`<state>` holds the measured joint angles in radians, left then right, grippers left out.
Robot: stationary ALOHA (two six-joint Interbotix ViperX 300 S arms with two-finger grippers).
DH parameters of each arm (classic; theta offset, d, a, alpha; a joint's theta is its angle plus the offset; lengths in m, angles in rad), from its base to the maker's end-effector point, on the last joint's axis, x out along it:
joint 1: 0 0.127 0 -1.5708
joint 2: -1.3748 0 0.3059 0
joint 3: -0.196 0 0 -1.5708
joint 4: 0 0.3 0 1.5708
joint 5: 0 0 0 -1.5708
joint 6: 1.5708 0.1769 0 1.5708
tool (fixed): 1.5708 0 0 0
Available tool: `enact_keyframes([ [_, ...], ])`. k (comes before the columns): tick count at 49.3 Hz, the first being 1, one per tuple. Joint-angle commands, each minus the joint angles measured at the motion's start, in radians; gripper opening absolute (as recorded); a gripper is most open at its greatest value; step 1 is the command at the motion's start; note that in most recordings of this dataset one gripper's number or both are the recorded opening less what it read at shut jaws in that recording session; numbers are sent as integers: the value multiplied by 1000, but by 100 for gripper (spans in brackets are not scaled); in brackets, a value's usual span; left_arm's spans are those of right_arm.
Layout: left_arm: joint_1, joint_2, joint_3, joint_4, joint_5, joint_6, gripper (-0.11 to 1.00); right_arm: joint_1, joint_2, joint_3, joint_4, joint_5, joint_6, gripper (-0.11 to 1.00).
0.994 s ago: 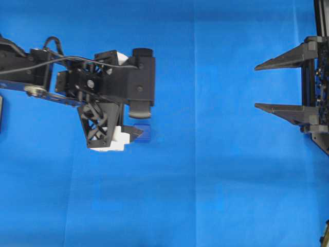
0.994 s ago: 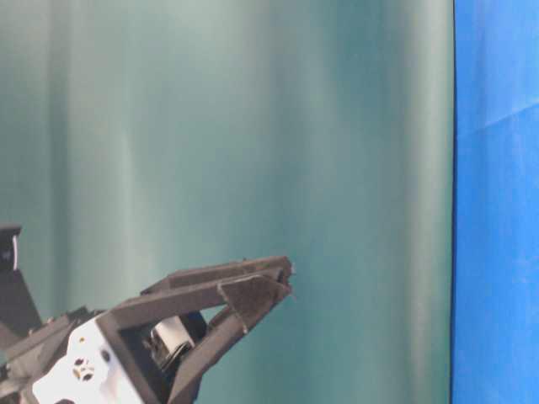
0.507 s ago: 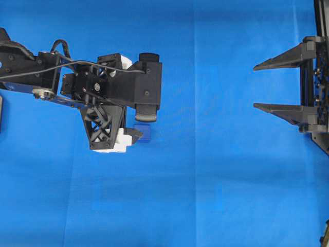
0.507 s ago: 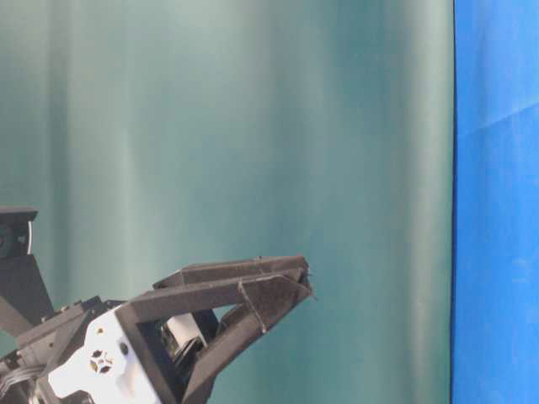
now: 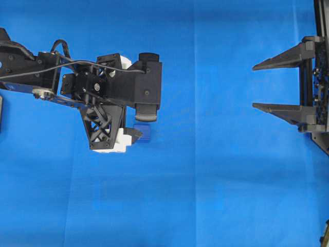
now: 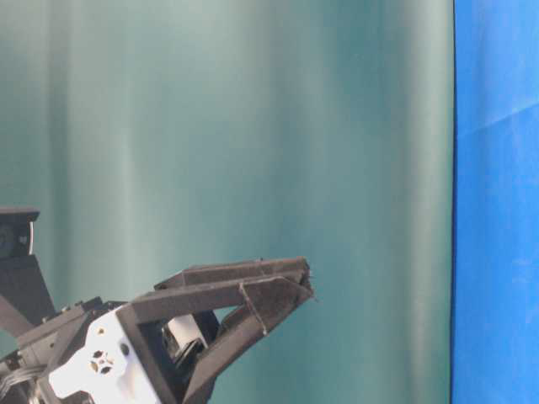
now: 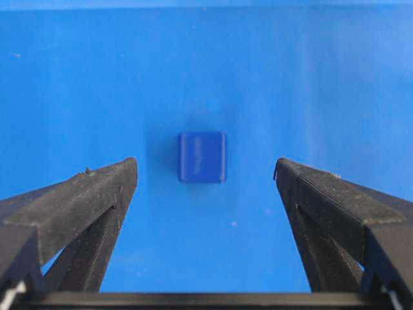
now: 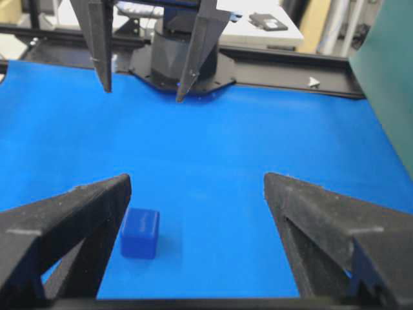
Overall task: Handover the blue block to the right arm after grasping it with the left arm, then place it in the designated position.
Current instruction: 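Move the left gripper toward the blue cube and lower over it, then close the left gripper on the blue cube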
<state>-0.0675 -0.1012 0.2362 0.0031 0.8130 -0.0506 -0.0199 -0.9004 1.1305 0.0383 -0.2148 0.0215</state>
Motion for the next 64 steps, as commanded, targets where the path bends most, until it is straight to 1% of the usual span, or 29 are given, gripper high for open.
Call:
enact_keyframes([
  [1,-3,-28,-18,3,-3,0,91,-2,6,-25,3,-5,0,98],
  [42,-2,-21,-11,2,-3,-6,91,-2,12,-26,3,-5,0,98],
  [50,-3,-2,18,3,-23,-9,91,-2,18,-26,3,-5,0,98],
  [64,-6,51,91,2,-118,-32,91,-2,21,-26,3,-6,0,98],
])
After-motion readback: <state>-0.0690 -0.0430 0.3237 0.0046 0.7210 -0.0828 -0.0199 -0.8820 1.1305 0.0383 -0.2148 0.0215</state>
